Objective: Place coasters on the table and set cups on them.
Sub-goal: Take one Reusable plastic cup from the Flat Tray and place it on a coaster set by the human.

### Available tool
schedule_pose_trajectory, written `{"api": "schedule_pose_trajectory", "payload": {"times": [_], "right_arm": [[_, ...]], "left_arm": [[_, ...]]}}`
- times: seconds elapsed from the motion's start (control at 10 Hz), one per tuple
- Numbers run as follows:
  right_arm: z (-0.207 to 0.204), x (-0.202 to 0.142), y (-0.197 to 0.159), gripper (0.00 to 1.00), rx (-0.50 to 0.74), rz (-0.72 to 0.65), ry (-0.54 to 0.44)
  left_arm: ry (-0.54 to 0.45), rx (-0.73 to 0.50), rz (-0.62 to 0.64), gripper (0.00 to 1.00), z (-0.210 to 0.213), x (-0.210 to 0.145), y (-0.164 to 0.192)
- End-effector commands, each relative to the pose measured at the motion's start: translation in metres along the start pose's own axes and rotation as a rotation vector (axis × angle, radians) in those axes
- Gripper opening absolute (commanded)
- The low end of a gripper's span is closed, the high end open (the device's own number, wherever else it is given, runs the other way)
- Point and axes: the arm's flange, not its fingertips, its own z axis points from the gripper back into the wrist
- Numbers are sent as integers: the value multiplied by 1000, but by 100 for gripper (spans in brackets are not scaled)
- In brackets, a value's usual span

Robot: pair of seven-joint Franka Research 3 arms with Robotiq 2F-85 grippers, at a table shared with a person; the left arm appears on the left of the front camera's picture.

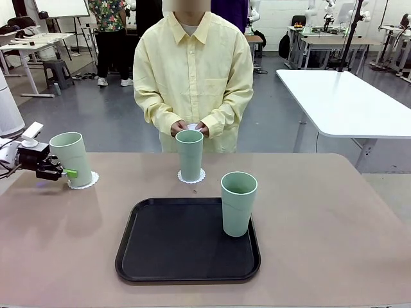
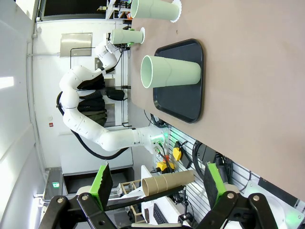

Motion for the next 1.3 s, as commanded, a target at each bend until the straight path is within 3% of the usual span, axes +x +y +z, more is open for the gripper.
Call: {"api": "schedule_pose_trajectory", "payload": {"times": [0.0,0.3,0.4,1.2], "right_arm": [[0,0,0,100,11,8,0],[0,0,0,100,11,8,0],[0,0,0,100,11,8,0],[0,0,0,100,11,8,0]], "left_arm": [[6,-7,-1,83,1,-6,7],[15,-17,0,83,-2,-9,9],[16,-16,3,100,-2,-10,8],[24,-10,10,100,1,-4,6]]}}
